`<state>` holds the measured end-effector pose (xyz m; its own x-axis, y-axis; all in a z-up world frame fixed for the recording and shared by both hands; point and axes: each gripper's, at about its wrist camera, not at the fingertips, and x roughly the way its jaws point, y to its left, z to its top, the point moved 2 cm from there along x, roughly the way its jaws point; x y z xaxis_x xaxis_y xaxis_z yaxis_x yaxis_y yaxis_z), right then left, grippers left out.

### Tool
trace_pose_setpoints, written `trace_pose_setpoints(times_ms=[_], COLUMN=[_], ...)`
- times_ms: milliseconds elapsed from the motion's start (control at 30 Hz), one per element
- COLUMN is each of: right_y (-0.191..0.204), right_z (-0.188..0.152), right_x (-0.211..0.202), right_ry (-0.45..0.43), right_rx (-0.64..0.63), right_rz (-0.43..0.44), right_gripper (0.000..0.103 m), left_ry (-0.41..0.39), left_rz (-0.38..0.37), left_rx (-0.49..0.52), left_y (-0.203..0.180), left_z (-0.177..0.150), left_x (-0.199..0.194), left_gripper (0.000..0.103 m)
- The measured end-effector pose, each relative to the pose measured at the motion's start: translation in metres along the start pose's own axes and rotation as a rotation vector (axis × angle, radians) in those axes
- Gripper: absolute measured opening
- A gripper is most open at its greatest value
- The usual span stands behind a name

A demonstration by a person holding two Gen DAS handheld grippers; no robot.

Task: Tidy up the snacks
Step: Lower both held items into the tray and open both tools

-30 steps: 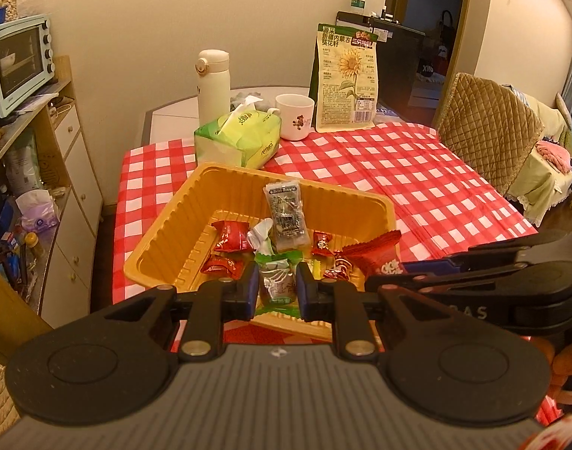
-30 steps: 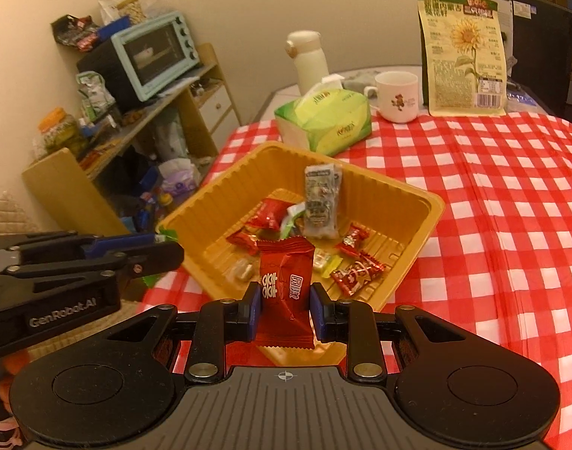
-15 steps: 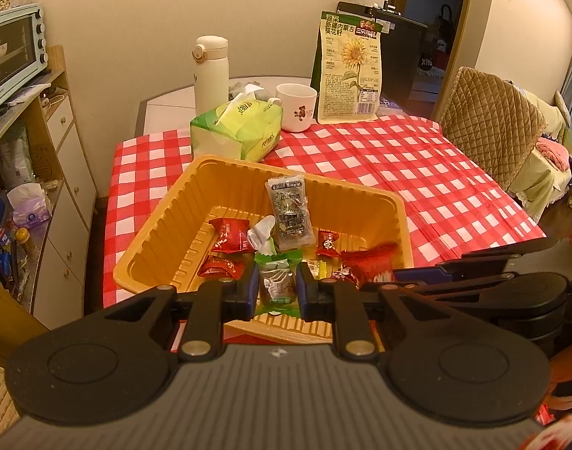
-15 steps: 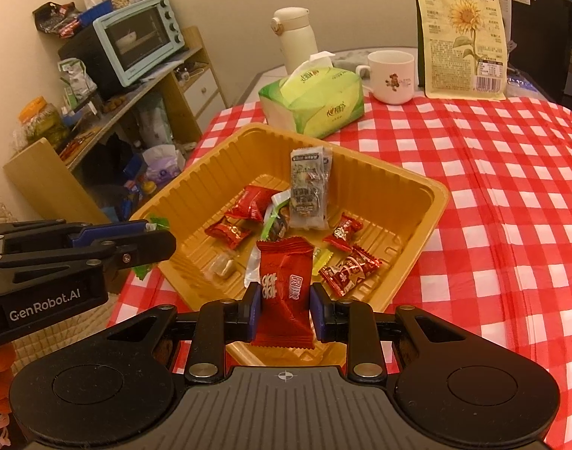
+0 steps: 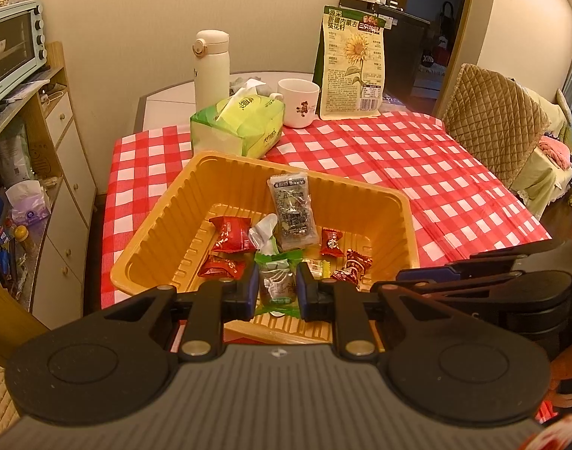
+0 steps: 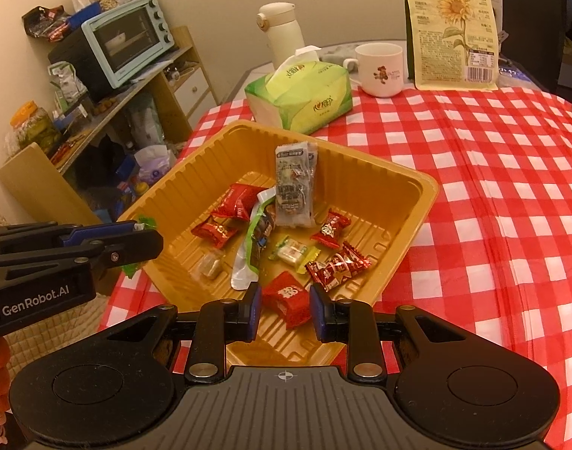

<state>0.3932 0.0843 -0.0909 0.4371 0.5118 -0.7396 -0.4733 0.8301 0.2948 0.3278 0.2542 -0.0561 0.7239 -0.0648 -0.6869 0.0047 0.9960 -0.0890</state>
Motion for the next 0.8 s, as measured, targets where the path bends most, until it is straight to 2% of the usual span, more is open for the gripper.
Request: trace_pose_setpoints(times_ms=[567,700,767,800], right_y=[-0.003,-0.001,-0.001,0.0], right_z=[0.005,0.004,0.003,0.002], right_x=[-0.002,-0.006,-0.01,-0.012], right_ry=[-0.009,-0.012,-0.017,-0.025], right_rx=[0.015,0.011,0.01,0.013], right_rz=[-0.015,-0.02,-0.026,-0.031], right_gripper=[0.029,0.03,0.04,0.054], left_ry=[0.034,0.05,0.054,0.053], left_rz=[-0.014,-0.016,-0.013,-0.013], left_rx=[0.009,0.002,-0.003,-0.007], left_y=[-0.001,0.002,0.004,0.006], left_z=[0.008,0.003,0.001,-0.001], left_x=[0.031,0.032,0.03,0.027], left_gripper=[0.019,0.029,0.04,0.041])
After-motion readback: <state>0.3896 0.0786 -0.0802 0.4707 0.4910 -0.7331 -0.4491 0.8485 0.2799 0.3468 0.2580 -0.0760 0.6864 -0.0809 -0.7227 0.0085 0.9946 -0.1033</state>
